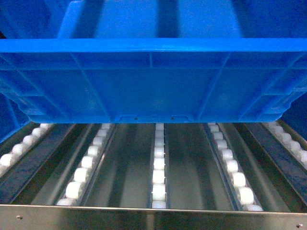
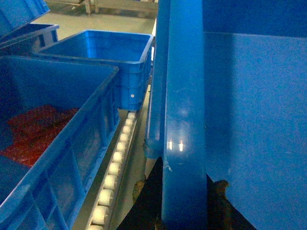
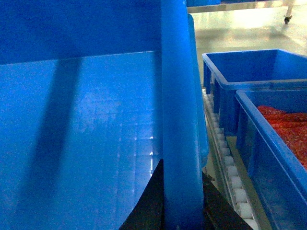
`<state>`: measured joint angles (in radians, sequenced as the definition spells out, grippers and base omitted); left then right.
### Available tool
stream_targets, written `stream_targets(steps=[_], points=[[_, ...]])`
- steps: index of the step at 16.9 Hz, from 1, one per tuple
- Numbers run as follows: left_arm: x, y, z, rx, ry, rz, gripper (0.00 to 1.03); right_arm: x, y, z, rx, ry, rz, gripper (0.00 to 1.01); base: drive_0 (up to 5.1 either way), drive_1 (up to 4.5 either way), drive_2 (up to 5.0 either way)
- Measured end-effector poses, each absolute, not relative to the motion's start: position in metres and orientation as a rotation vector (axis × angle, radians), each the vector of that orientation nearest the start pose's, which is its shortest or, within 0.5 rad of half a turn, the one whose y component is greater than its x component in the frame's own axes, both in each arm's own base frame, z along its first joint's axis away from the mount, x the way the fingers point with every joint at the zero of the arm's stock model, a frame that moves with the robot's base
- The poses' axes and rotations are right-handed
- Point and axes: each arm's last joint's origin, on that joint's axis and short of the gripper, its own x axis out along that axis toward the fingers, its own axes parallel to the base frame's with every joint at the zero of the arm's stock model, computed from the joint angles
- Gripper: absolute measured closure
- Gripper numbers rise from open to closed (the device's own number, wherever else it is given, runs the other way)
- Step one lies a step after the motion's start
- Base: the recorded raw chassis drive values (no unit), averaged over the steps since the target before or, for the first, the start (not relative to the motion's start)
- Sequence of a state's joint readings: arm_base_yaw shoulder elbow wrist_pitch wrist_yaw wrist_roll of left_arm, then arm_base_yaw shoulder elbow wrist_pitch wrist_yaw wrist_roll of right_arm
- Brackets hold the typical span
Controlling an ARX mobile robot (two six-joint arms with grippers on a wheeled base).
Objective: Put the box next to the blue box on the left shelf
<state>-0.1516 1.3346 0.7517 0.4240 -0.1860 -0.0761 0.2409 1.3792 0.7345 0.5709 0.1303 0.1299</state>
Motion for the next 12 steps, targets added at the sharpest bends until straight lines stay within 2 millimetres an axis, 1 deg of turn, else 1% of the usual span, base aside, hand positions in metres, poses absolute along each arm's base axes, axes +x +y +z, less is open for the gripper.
stream_targets(steps=[12], points=[[0.2882, -0.0386, 0.2601, -0.049, 0.156, 0.040, 0.95, 0.2901, 0.0674, 0.2562, 0.116, 0.080, 0.105, 0.94, 0.0, 0.00, 0.0]])
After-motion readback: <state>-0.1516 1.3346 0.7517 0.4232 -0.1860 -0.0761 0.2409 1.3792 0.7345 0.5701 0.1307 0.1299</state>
